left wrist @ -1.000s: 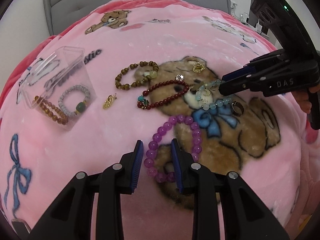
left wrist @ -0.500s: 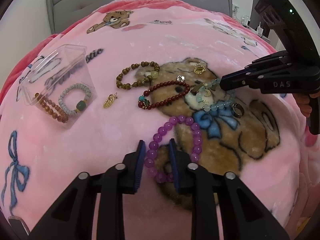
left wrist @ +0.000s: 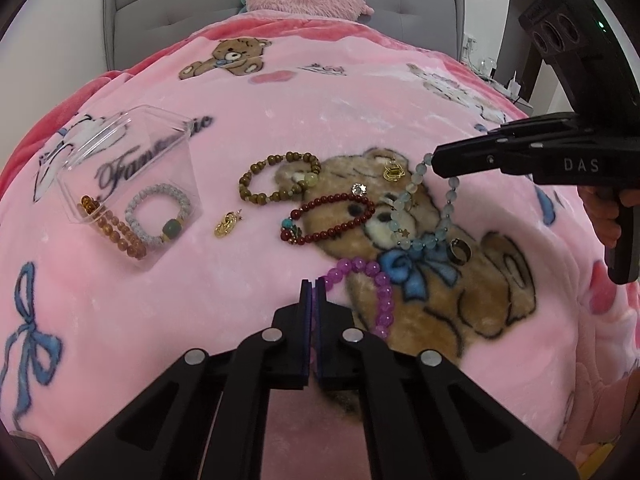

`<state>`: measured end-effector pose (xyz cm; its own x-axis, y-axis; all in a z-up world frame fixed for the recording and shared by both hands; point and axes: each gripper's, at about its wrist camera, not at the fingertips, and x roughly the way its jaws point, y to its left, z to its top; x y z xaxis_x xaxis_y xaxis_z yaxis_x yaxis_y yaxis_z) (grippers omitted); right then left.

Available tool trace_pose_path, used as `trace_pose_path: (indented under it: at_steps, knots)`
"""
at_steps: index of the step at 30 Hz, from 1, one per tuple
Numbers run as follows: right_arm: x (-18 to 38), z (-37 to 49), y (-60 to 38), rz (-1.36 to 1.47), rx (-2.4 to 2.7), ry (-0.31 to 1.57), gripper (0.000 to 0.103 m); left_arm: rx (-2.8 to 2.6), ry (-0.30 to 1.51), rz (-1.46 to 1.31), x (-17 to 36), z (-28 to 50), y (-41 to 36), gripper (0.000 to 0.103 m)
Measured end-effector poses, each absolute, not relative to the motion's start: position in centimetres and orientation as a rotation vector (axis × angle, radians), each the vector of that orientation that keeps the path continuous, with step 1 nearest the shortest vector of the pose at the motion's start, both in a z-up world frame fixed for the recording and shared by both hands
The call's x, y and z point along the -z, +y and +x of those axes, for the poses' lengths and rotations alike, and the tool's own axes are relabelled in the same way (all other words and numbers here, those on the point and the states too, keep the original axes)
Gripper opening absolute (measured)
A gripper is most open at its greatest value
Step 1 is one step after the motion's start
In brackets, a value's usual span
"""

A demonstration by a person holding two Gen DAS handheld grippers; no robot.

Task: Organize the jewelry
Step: 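Grasp the purple bead bracelet with the left tool while the right tool grasps the pale blue-green bracelet, then lift both bracelets, carry them over the clear box and open both tools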

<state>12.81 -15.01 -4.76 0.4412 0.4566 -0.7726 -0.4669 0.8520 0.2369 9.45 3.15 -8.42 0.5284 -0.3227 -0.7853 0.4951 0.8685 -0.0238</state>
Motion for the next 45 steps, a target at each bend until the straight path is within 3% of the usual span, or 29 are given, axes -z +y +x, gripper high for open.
trace_pose_path:
  at_steps: [5,7,9,10,17,24,29,36,45]
  knots:
    - [4.8,12.6,-14.8,-0.019,-0.582,0.958,0.008,0.495,0.930,0.258,9.1,9.8,2.9,0.006]
    - [4.9,12.6,-14.7,-0.021,-0.583,0.964,0.008,0.484,0.956,0.254,9.3,10.2,3.0,0.023]
    - [5.1,12.6,-14.6,-0.024,-0.586,0.968,0.008,0.466,0.978,0.254,9.7,10.4,3.2,0.060]
    - [5.2,12.6,-14.7,-0.024,-0.584,0.969,0.008,0.466,0.978,0.256,9.8,10.4,3.2,0.063]
    - [5.7,12.9,-14.8,-0.013,-0.581,0.985,0.008,0.451,0.993,0.254,10.5,10.6,3.0,0.062]
    - [5.5,12.8,-14.7,-0.016,-0.585,0.978,0.008,0.466,1.007,0.258,10.7,10.1,2.4,0.022]
    - [5.3,12.7,-14.4,-0.014,-0.598,0.973,0.008,0.464,1.026,0.212,10.6,10.0,2.6,0.011]
    - [4.7,12.4,-14.0,-0.014,-0.610,0.952,0.008,0.460,1.039,0.067,10.4,10.6,4.0,0.010]
    - [2.6,12.1,-13.3,-0.025,-0.644,0.901,0.008,0.474,0.910,-0.011,6.8,10.0,4.5,0.009]
